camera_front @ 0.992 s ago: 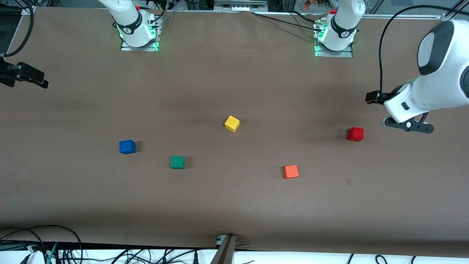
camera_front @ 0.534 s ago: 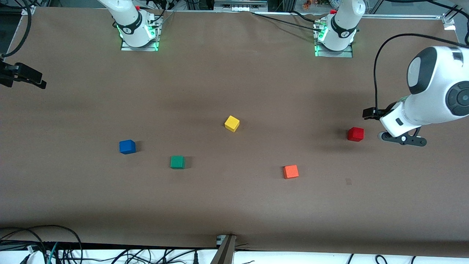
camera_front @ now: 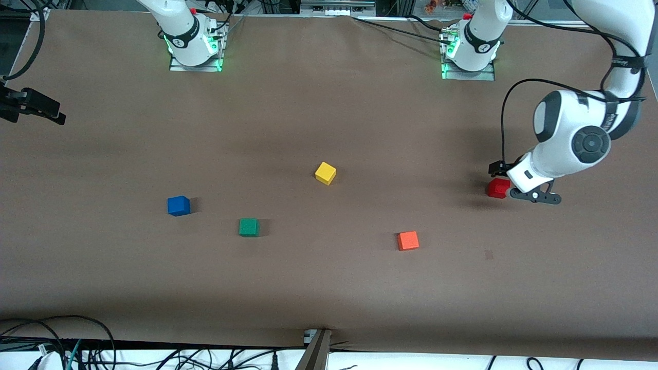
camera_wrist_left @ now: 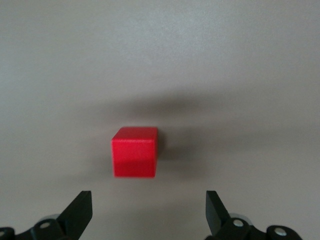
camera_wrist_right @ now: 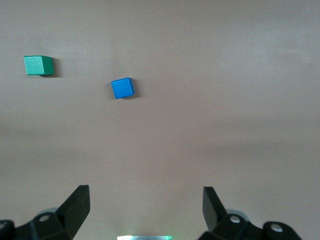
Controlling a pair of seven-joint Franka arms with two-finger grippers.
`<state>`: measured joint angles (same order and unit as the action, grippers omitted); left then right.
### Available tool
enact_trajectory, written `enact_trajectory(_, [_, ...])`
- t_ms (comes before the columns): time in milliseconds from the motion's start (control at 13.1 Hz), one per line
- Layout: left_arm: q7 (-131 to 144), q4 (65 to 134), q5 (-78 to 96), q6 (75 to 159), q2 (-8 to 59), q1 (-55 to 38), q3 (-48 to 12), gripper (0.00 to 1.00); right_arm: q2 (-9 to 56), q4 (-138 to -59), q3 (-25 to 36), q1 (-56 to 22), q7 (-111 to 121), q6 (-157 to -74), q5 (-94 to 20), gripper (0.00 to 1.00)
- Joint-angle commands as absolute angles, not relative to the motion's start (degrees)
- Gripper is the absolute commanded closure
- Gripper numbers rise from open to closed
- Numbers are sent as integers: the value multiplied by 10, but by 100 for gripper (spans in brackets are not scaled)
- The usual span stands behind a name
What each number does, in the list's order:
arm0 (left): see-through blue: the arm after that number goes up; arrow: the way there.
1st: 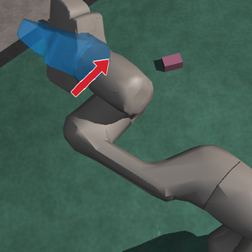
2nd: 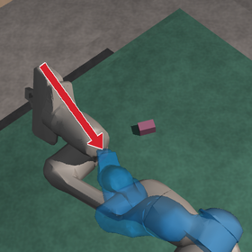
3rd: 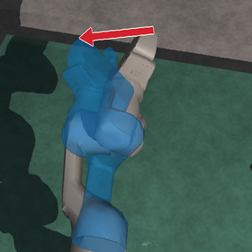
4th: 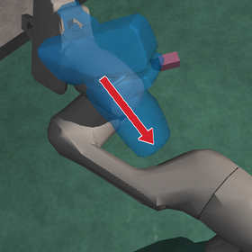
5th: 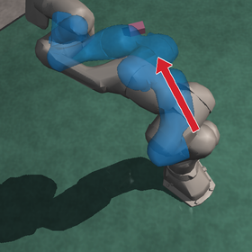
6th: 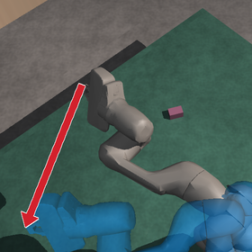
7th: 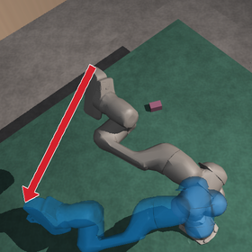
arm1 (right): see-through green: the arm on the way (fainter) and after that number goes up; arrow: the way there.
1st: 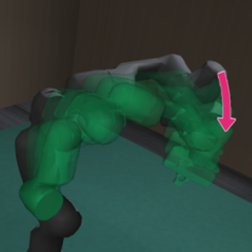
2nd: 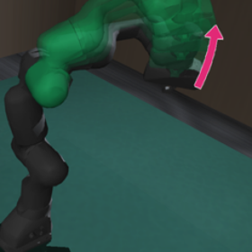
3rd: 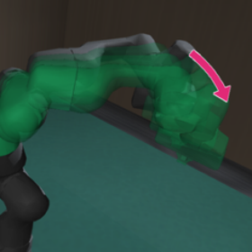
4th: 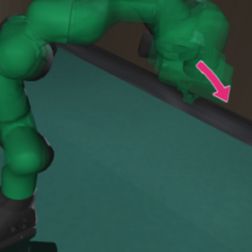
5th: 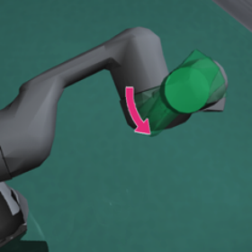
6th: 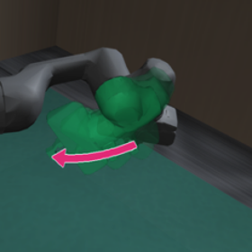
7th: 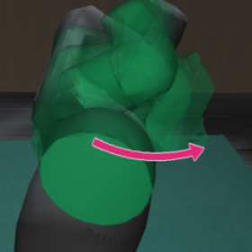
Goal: Pass red block to right arm, stack on blue
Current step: 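Move the left gripper down over the red cube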
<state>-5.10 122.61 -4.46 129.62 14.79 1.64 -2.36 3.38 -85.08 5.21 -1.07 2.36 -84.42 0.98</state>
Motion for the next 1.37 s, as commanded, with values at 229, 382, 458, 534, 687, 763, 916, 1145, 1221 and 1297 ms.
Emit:
enact_trajectory(229, [-60, 1260, -105, 1362, 148, 24, -26, 0, 32, -852, 50, -11, 23, -845, 11, 0])
enact_trajectory(382, [-61, 1273, -106, 1409, 166, 36, -26, 0, 31, -852, 49, -11, 22, -845, 11, 0])
enact_trajectory(458, [-61, 1287, -110, 1443, 172, 50, -26, 0, 31, -852, 49, -11, 22, -845, 11, 0])
enact_trajectory(534, [-64, 1299, -114, 1467, 176, 53, -26, 0, 31, -852, 49, -11, 23, -845, 11, 0])
enact_trajectory(687, [-64, 1324, -114, 1513, 177, 68, -27, 0, 32, -852, 51, -11, 23, -845, 11, 0])
enact_trajectory(763, [-64, 1332, -114, 1537, 178, 69, -27, 0, 32, -852, 51, -10, 23, -845, 10, 0])
enact_trajectory(916, [-64, 1339, -114, 1550, 180, 68, -27, 0, 32, -852, 51, -10, 25, -845, 10, 0])
enact_trajectory(1145, [-64, 1339, -114, 1575, 196, 66, -27, 0, 32, -852, 51, -11, 27, -845, 9, 0])
enact_trajectory(1221, [-64, 1339, -114, 1587, 203, 68, -28, 0, 32, -852, 50, -11, 30, -845, 10, 0])
enact_trajectory(1297, [-64, 1341, -114, 1601, 210, 70, -28, 0, 32, -852, 49, -12, 28, -845, 10, 0])
